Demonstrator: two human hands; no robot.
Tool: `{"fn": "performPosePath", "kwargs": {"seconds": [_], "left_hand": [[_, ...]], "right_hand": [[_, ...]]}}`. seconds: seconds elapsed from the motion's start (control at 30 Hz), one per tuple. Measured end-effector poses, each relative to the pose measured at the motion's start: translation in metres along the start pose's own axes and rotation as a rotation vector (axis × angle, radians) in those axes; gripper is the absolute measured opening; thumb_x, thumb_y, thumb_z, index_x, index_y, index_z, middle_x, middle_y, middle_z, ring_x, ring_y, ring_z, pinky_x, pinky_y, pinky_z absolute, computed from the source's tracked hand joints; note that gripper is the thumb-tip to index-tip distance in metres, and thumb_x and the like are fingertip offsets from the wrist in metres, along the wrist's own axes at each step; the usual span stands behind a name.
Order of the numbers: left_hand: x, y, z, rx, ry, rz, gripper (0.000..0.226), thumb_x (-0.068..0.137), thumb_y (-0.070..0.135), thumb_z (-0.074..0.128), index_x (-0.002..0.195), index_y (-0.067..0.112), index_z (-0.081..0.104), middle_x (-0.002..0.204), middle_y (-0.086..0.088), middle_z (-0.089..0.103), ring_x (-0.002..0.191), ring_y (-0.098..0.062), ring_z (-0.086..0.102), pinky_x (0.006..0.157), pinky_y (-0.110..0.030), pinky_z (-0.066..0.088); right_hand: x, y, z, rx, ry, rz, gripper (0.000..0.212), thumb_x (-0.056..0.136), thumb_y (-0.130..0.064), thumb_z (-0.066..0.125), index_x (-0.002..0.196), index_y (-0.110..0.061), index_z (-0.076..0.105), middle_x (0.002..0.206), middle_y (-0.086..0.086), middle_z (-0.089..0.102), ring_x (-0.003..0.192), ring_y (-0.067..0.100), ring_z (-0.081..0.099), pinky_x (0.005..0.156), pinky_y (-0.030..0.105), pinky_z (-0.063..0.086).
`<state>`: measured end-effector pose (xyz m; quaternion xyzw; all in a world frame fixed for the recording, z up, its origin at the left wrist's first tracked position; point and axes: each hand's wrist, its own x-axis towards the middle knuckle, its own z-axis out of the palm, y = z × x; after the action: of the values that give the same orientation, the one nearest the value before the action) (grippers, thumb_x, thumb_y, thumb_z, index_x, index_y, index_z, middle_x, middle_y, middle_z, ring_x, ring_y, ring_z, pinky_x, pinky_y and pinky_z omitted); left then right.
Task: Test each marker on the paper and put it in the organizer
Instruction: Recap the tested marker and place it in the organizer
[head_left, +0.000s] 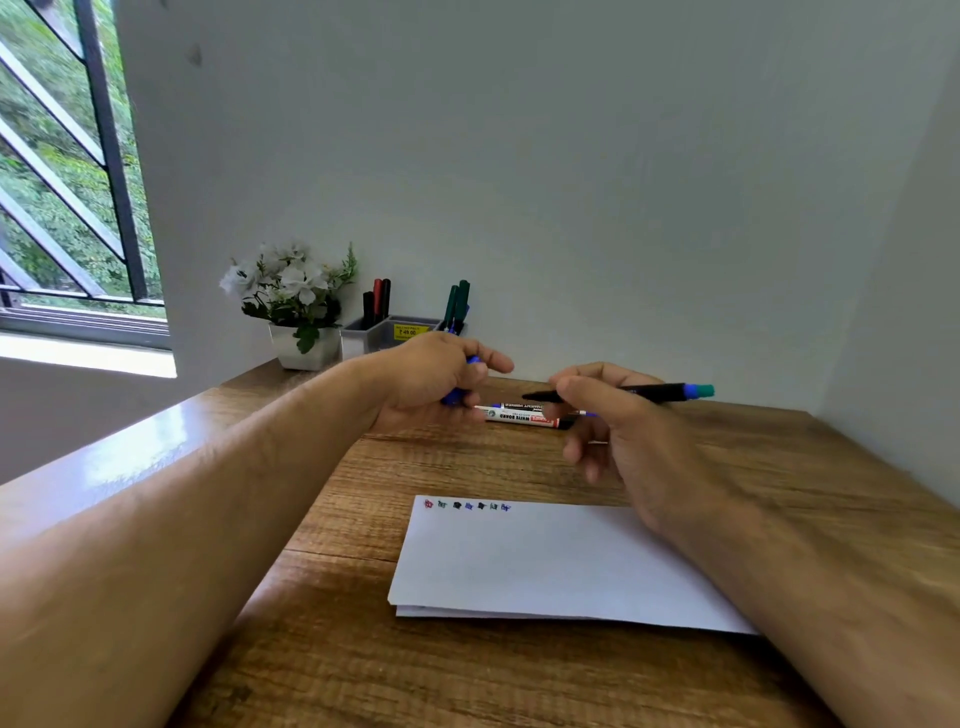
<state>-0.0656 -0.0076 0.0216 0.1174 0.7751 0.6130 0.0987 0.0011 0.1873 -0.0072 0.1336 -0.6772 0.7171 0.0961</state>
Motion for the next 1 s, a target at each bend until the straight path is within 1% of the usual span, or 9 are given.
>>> {"fn": "performPosePath", "kwargs": {"seconds": [0.07, 0.1, 0.23, 0.3, 0.4, 0.5, 0.63, 0.73, 1.0], "left_hand": [[0.002, 0.001, 0.0, -0.06, 0.031, 0.017, 0.022, 0.101, 0.005, 0.046, 0.109, 0.015, 0.065, 0.085, -0.008, 0.048, 0.07, -0.016, 0.048, 0.083, -0.04, 0.057], [0.002, 0.002, 0.0, -0.095, 0.049, 0.023, 0.02, 0.1, 0.006, 0.049, 0.107, 0.016, 0.065, 0.086, -0.008, 0.049, 0.072, -0.017, 0.048, 0.085, -0.042, 0.055], [0.007, 0.004, -0.004, -0.223, 0.167, 0.066, 0.016, 0.093, 0.006, 0.061, 0.104, 0.017, 0.066, 0.092, -0.005, 0.06, 0.081, -0.016, 0.056, 0.081, -0.041, 0.058], [0.01, 0.001, -0.006, -0.288, 0.198, 0.093, 0.016, 0.091, 0.004, 0.064, 0.103, 0.014, 0.066, 0.092, -0.005, 0.065, 0.079, -0.015, 0.063, 0.08, -0.039, 0.059], [0.012, -0.002, -0.01, -0.387, 0.213, 0.105, 0.015, 0.089, 0.003, 0.066, 0.102, 0.01, 0.065, 0.086, -0.008, 0.071, 0.075, -0.016, 0.072, 0.076, -0.037, 0.061], [0.012, -0.003, -0.012, -0.482, 0.197, 0.088, 0.016, 0.089, 0.002, 0.065, 0.104, 0.007, 0.064, 0.084, -0.011, 0.074, 0.081, -0.021, 0.075, 0.072, -0.037, 0.062], [0.01, -0.002, -0.009, -0.589, 0.186, 0.068, 0.022, 0.091, 0.0, 0.061, 0.114, 0.001, 0.062, 0.099, -0.019, 0.072, 0.09, -0.026, 0.074, 0.065, -0.03, 0.061], [0.007, -0.001, -0.007, -0.619, 0.177, 0.06, 0.026, 0.092, -0.001, 0.06, 0.118, -0.002, 0.061, 0.108, -0.021, 0.069, 0.094, -0.027, 0.074, 0.064, -0.026, 0.06], [0.002, 0.004, -0.009, -0.558, 0.109, 0.078, 0.027, 0.091, 0.003, 0.062, 0.118, -0.002, 0.061, 0.095, -0.018, 0.074, 0.091, -0.025, 0.074, 0.059, -0.021, 0.058]], "right_hand": [[0.001, 0.001, -0.001, 0.053, -0.024, -0.011, 0.024, 0.079, -0.033, 0.061, 0.083, -0.017, 0.078, 0.084, 0.012, 0.076, 0.045, 0.018, 0.058, 0.036, 0.022, 0.038], [0.002, 0.001, -0.002, 0.072, -0.034, -0.014, 0.03, 0.078, -0.034, 0.056, 0.086, -0.015, 0.079, 0.086, 0.014, 0.077, 0.045, 0.018, 0.059, 0.035, 0.022, 0.038], [0.005, 0.002, -0.006, 0.105, -0.064, -0.012, 0.047, 0.075, -0.034, 0.044, 0.098, -0.008, 0.076, 0.091, 0.018, 0.078, 0.043, 0.019, 0.061, 0.033, 0.02, 0.038], [0.006, 0.003, -0.006, 0.101, -0.037, -0.032, 0.045, 0.075, -0.032, 0.042, 0.099, -0.008, 0.072, 0.09, 0.018, 0.078, 0.041, 0.02, 0.061, 0.033, 0.02, 0.037], [0.006, 0.002, -0.006, 0.086, 0.043, -0.077, 0.027, 0.077, -0.028, 0.045, 0.093, -0.012, 0.06, 0.086, 0.017, 0.078, 0.039, 0.021, 0.059, 0.033, 0.02, 0.035], [0.006, 0.0, -0.006, 0.079, 0.077, -0.101, 0.014, 0.08, -0.028, 0.049, 0.084, -0.014, 0.05, 0.085, 0.015, 0.079, 0.038, 0.021, 0.061, 0.032, 0.02, 0.034], [0.004, 0.0, -0.005, 0.057, 0.071, -0.109, 0.014, 0.088, -0.024, 0.052, 0.08, -0.013, 0.048, 0.09, 0.011, 0.08, 0.041, 0.021, 0.065, 0.032, 0.021, 0.035], [0.004, 0.001, -0.004, 0.047, 0.072, -0.102, 0.021, 0.097, -0.018, 0.051, 0.077, -0.014, 0.048, 0.092, 0.009, 0.08, 0.042, 0.021, 0.065, 0.033, 0.02, 0.035], [0.005, 0.001, -0.003, 0.054, 0.067, -0.098, 0.021, 0.1, -0.018, 0.051, 0.08, -0.013, 0.05, 0.094, 0.008, 0.08, 0.043, 0.021, 0.066, 0.032, 0.021, 0.036]]}}
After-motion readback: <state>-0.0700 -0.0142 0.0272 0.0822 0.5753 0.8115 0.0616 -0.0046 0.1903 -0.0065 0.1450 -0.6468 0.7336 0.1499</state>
